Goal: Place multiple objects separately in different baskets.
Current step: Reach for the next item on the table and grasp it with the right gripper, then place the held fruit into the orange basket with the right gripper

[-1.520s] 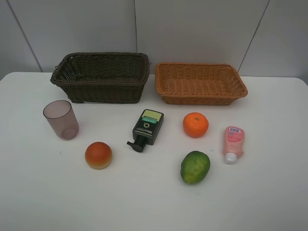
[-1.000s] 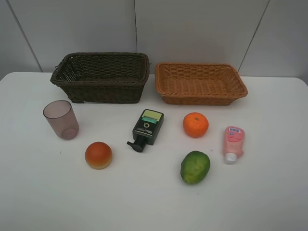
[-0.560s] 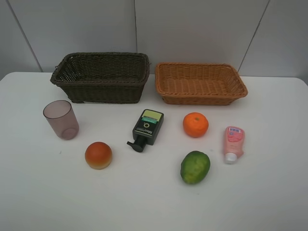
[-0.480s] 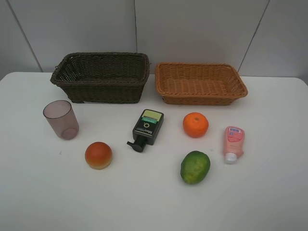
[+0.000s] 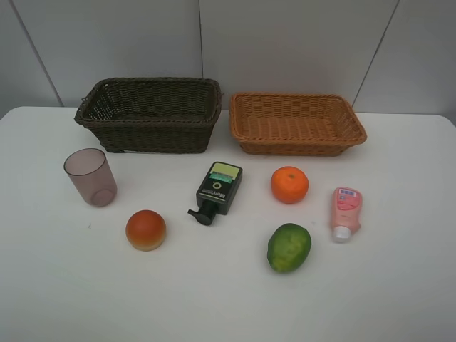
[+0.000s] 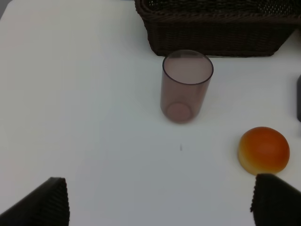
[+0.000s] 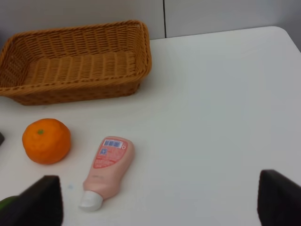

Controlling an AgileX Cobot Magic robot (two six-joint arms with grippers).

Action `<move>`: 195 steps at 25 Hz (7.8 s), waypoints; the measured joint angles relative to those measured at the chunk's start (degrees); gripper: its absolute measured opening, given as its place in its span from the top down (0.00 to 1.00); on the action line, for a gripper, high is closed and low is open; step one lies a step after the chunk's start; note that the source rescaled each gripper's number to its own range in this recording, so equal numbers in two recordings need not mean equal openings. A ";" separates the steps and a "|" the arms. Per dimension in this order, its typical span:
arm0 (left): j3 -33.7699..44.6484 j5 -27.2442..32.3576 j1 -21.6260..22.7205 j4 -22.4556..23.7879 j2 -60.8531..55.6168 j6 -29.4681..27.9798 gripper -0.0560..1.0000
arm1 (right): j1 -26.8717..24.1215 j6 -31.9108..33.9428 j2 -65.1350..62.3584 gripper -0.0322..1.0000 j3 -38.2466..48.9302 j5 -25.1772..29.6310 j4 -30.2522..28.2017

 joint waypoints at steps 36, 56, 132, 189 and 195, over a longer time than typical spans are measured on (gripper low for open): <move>0.00 0.00 0.00 0.00 0.00 0.00 0.00 | 17.88 1.03 64.03 0.22 -13.13 -14.40 -1.77; 0.00 0.00 0.00 0.00 0.00 0.00 0.00 | 28.27 5.66 95.56 0.08 -31.11 -21.03 -1.85; 0.00 0.00 0.00 0.00 0.00 0.00 0.00 | 28.28 29.43 119.88 0.54 -44.32 -18.94 -8.68; 0.00 0.00 0.00 0.00 0.00 0.00 0.00 | 26.19 6.85 124.52 0.55 -75.71 -11.00 -9.18; 0.00 0.00 0.00 0.00 0.00 0.00 0.00 | 26.10 10.87 128.37 0.55 -75.71 -18.32 -11.66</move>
